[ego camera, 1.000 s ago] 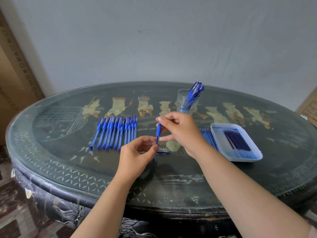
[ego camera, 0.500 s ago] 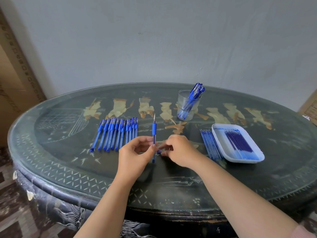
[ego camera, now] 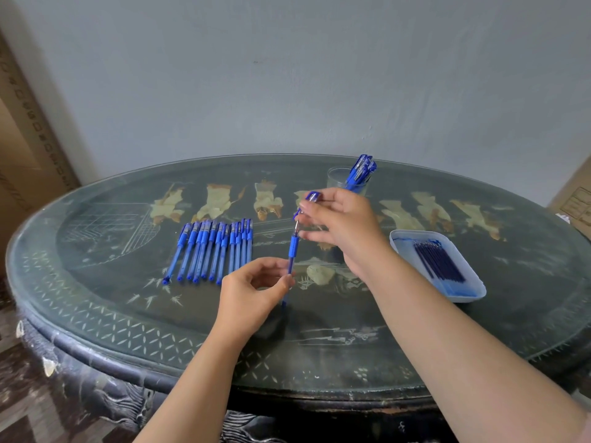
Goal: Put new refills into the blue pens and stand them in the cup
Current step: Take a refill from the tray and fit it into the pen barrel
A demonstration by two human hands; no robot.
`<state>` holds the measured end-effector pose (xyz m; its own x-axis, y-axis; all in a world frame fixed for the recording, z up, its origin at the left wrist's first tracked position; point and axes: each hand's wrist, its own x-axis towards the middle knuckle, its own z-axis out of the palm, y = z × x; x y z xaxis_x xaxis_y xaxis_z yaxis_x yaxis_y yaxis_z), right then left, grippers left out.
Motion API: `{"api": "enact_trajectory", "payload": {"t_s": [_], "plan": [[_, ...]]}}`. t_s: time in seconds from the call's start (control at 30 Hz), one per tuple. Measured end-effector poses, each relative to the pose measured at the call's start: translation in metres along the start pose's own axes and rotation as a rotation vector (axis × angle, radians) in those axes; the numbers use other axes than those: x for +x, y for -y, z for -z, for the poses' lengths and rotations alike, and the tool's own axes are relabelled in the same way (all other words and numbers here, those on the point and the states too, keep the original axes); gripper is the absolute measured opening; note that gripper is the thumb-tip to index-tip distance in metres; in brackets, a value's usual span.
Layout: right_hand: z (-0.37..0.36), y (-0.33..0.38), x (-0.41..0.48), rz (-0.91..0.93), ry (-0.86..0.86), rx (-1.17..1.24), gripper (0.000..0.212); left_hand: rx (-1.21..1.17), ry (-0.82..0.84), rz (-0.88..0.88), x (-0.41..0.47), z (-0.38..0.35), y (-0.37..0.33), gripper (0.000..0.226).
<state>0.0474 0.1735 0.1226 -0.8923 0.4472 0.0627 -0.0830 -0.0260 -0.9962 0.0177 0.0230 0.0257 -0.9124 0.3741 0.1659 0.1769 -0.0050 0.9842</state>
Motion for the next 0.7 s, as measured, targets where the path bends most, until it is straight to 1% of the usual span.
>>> {"api": "enact_trajectory", "payload": {"t_s": [0.1, 0.27, 0.4, 0.7], "plan": [[-0.0018, -0.0010, -0.0029, 0.004, 0.054, -0.107, 0.009, 0.014, 0.011, -0.002, -0.0003, 0.0009, -0.0007, 0.022], [-0.0045, -0.0054, -0.0069, -0.033, 0.105, -0.205, 0.010, 0.024, 0.021, -0.012, 0.0000, 0.0017, -0.0013, 0.022], [-0.0048, -0.0076, -0.0079, -0.035, 0.106, -0.217, 0.007, 0.021, 0.039, -0.013, -0.0007, 0.0020, -0.0027, 0.021], [-0.0070, -0.0102, -0.0090, -0.007, 0.088, -0.249, 0.011, 0.011, 0.026, -0.031, -0.0031, 0.0021, -0.0027, 0.021]]}}
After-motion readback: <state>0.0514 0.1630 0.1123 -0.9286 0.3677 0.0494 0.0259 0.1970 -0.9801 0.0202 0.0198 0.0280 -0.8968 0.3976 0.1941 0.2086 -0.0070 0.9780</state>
